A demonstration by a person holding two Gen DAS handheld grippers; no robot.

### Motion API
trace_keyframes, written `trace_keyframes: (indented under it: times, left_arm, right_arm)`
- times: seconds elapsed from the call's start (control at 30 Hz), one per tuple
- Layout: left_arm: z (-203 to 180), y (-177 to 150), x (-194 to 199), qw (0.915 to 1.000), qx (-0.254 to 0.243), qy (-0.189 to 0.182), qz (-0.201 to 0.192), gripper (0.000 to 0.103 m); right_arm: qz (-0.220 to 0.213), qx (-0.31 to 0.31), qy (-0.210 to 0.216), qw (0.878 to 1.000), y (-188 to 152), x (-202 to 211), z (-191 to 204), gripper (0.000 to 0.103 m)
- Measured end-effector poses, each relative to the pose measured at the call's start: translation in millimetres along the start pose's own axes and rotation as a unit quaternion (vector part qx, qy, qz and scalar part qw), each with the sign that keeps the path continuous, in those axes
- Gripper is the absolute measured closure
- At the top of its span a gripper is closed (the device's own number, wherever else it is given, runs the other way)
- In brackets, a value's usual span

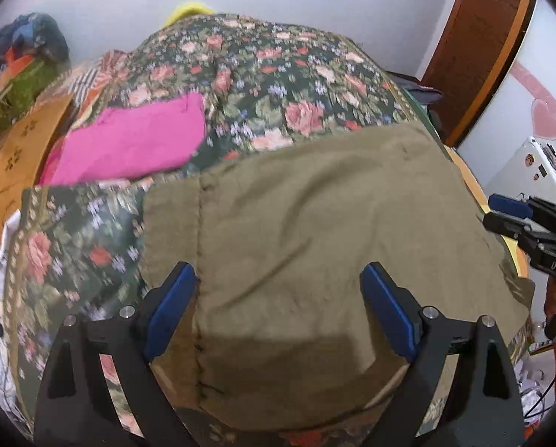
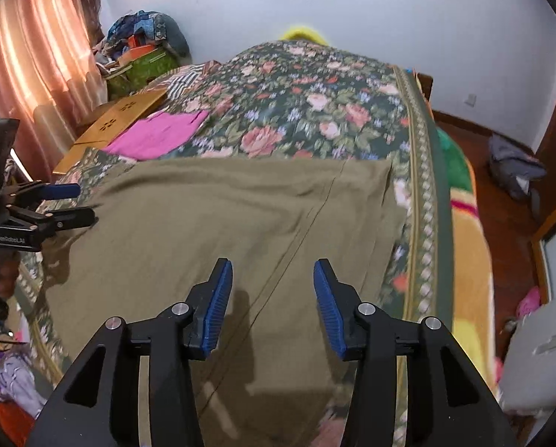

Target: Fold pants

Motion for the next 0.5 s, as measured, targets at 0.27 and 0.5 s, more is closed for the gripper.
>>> trace_keyframes:
  times: [0.27,0.5]
  left_arm:
    - [18,-28,-2,0.9997,0.017,0.017,0.0,0.003]
    - [60,-39,29,0.9963,0.022,0.083,-0.009,0.003]
  right_arm:
    - [0.032,-0.048,0.004,0.998,-40,0,-3,0.06]
    - [0.035,-0.045,-0.033,0.998,-54,18,-13,0.053]
Point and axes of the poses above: each gripper's, at about its wrist camera, not at the fingertips, and x roughly against the way its jaws point, z to its left, y to its top, the point moved 8 cm from there along -x, roughly the way its jaws point, and after that the axes turned 10 degrees about -z, right-handed, at the moved point
